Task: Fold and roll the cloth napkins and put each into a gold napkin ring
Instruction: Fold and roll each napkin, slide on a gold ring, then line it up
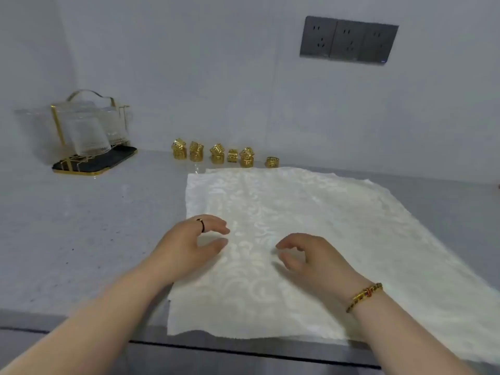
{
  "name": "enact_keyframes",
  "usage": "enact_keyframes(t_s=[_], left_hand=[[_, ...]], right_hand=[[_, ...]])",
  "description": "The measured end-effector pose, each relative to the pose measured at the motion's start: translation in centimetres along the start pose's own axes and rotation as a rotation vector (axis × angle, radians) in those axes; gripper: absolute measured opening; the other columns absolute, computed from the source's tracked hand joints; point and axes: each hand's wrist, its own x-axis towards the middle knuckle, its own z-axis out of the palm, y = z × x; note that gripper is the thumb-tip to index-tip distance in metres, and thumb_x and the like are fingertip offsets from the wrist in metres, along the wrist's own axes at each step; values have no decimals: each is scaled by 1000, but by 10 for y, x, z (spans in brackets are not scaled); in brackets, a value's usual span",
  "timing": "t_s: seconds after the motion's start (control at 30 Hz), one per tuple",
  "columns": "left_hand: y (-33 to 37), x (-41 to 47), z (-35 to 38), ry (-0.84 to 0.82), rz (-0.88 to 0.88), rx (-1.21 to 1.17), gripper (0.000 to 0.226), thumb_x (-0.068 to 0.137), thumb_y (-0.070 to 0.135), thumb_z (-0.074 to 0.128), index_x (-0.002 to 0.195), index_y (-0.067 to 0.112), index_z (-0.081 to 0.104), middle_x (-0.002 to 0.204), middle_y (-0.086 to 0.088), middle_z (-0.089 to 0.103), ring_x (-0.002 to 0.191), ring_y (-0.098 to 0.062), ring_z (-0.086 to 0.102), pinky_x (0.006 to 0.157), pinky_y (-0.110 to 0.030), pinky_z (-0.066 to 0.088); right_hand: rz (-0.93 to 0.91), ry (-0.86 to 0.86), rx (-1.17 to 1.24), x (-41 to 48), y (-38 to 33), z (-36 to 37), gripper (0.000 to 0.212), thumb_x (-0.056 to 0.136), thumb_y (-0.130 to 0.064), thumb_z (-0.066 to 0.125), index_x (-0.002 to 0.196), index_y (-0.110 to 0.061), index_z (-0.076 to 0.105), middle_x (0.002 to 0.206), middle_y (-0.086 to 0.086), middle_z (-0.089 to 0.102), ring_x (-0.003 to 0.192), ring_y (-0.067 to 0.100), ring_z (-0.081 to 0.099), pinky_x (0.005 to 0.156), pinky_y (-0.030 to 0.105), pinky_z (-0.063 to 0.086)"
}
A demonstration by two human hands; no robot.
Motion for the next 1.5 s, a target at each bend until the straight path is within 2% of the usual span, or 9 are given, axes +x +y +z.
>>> enact_keyframes(t_s=[0.17,0.37,0.5,0.6,0.7,0.83,0.97,1.27,1.5], left_hand=[[3,-35,16,-364,-23,-17,66,39,93,43,95,58,44,113,46,33,103,36,29,88,8,25],[8,-62,18,-568,36,153,93,21,95,31,109,64,24,116,54,-2,120,25,-7,102,-5,0],[19,-71,25,-523,159,360,113,30,91,39,133,53,11,120,44,-14,95,34,-35,81,7,-25],[10,-80,29,-381,287,456,86,54,69,26,137,46,24,130,40,5,127,21,-3,92,7,-16],[8,-78,17,-253,285,438,57,59,54,31,106,47,62,107,43,49,112,15,41,94,5,18],[12,-70,5,-189,71,138,21,59,75,43,79,75,47,78,58,46,92,27,47,79,1,37],[4,-50,-6,-18,-60,-123,48,83,18,64,51,53,63,64,41,59,74,22,56,66,4,37],[-12,-14,-35,251,-359,-295,15,86,14,60,75,17,68,75,2,69,78,-21,61,80,-32,46],[-25,-4,-42,308,-479,-375,17,88,14,56,72,17,62,76,-4,65,73,-23,59,65,-25,44]], right_hand=[[-39,-168,-15,-30,4,22,38,89,-33,54,126,-22,50,138,-11,42,131,3,32,98,5,19],[-92,-151,-102,-32,5,29,45,92,-38,49,133,-22,43,149,-11,28,138,3,18,105,10,11],[-94,-147,-92,-32,6,28,44,92,-37,49,133,-23,43,149,-12,28,138,2,18,105,10,11],[-112,-135,-91,-32,7,28,44,91,-38,49,133,-24,43,149,-12,28,138,3,19,105,10,12],[-109,-141,-76,-33,7,29,43,91,-38,49,132,-24,44,148,-12,29,137,2,19,104,11,12],[-54,-121,114,-34,4,24,37,89,-37,53,124,-23,53,138,-15,41,133,2,28,108,15,18],[-66,-207,213,-38,-4,10,43,78,-43,66,118,-31,53,122,-21,49,122,-1,42,106,19,30],[43,-111,-130,-39,36,-46,17,86,-19,57,92,-35,59,100,-13,65,96,3,58,83,19,42],[253,-20,-151,-51,93,-90,34,84,-4,59,58,-26,58,69,-3,64,64,8,56,64,11,38]])
